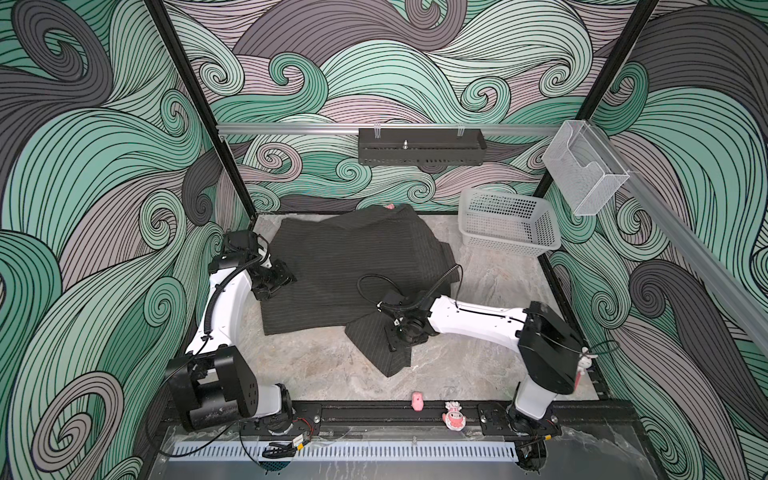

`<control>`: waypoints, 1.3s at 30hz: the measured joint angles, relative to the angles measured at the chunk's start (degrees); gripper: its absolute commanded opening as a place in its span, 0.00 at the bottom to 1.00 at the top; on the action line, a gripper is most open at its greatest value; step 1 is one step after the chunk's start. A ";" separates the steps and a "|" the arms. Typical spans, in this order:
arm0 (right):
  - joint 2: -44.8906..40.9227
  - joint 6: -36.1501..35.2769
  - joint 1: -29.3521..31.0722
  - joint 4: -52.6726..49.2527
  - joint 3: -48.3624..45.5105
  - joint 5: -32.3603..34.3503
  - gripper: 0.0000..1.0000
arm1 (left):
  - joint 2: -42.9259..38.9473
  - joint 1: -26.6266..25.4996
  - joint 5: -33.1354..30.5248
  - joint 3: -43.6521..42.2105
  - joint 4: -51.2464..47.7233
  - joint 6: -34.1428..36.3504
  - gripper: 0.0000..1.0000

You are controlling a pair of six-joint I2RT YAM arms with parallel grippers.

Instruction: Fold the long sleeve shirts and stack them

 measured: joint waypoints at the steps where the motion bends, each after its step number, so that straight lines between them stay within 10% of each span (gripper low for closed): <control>1: 1.86 0.02 -0.13 0.46 0.48 -0.55 0.55 | -0.02 0.00 0.00 0.00 -0.02 0.00 0.54; 6: 4.81 1.51 1.81 0.92 1.75 -4.85 0.18 | -0.42 0.13 0.00 0.02 -0.02 0.00 0.54; 10: 5.20 4.31 6.54 0.17 4.57 -9.90 0.12 | -0.57 0.70 0.02 0.02 -0.02 -0.02 0.54; 20: 4.92 10.82 14.23 3.69 10.62 -15.65 0.61 | -0.57 1.88 0.44 0.02 0.02 -0.55 0.55; 39: -11.91 11.63 -7.74 -1.29 -6.16 -5.90 0.69 | -5.57 8.57 2.01 -14.32 0.22 -7.06 0.58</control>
